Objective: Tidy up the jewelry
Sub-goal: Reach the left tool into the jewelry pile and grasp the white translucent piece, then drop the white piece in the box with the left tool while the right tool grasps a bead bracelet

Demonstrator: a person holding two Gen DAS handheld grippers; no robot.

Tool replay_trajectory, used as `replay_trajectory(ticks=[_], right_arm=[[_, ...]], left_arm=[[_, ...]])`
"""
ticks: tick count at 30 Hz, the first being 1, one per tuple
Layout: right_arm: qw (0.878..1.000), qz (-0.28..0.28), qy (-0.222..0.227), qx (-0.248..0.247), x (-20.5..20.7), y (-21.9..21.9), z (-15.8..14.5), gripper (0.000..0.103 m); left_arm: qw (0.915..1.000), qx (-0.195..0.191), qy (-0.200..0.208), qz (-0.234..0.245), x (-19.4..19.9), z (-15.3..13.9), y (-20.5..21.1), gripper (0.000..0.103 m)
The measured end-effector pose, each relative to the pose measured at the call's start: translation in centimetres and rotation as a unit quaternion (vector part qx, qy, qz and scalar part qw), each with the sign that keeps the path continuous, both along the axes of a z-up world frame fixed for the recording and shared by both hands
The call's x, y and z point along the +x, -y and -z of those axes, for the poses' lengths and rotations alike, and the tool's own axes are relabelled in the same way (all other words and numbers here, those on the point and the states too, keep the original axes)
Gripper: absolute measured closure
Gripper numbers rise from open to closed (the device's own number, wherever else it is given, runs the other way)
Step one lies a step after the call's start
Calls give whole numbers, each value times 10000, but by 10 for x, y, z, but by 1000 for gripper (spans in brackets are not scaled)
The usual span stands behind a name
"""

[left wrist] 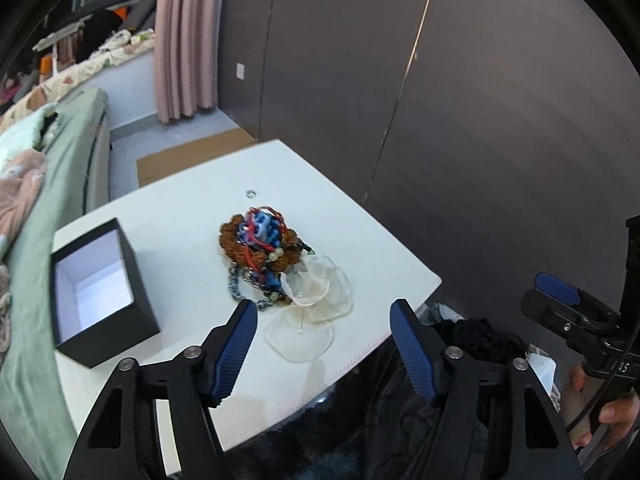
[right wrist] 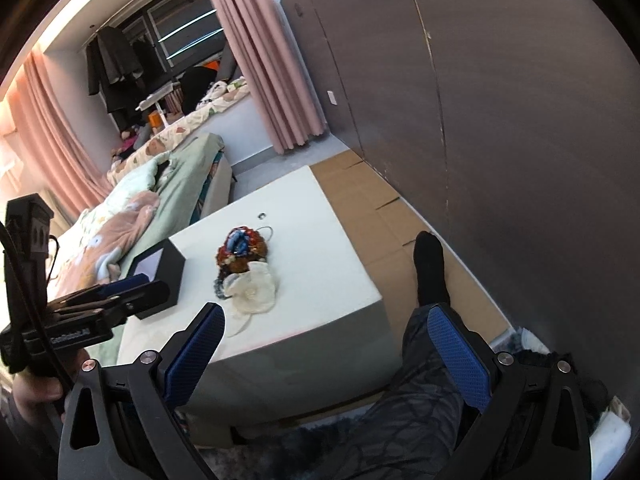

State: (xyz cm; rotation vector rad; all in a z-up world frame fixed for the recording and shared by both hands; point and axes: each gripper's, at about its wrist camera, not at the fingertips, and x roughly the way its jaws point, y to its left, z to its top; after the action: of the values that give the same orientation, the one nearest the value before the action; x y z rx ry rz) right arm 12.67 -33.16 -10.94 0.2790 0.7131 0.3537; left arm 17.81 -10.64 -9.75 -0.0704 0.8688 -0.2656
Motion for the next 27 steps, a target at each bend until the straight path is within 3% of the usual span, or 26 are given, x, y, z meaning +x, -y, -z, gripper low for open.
replay_trajectory(ticks=[7, 9, 15, 16, 18, 19, 21, 27], right_arm=[[9996, 193, -213, 30, 18, 7, 15, 0], [9994, 202, -271, 5, 23, 6, 19, 0], [9988, 187, -457, -54, 42, -1, 28, 0], [9986, 183, -483, -67, 45, -3, 29, 0], [9984, 157, -543, -85, 52, -9, 31, 0], [9982, 133, -576, -97, 56, -14, 32, 0], [9980, 83, -624, -104, 62, -21, 34, 3], [9958, -161, -904, -38, 81, -49, 42, 27]], left_arm=[[9990, 145, -293, 296, 35, 23, 13, 41], [9986, 170, -406, 309, 44, 31, 15, 45], [9976, 66, -640, 253, 61, 58, 8, 47], [9976, 33, -643, 253, 63, 63, 6, 51], [9964, -78, -809, 230, 67, 74, 1, 94], [9956, -167, -891, 216, 68, 77, -2, 100], [9963, -329, -777, 155, 65, 75, -11, 101], [9967, -726, -358, -23, 53, 41, -42, 101]])
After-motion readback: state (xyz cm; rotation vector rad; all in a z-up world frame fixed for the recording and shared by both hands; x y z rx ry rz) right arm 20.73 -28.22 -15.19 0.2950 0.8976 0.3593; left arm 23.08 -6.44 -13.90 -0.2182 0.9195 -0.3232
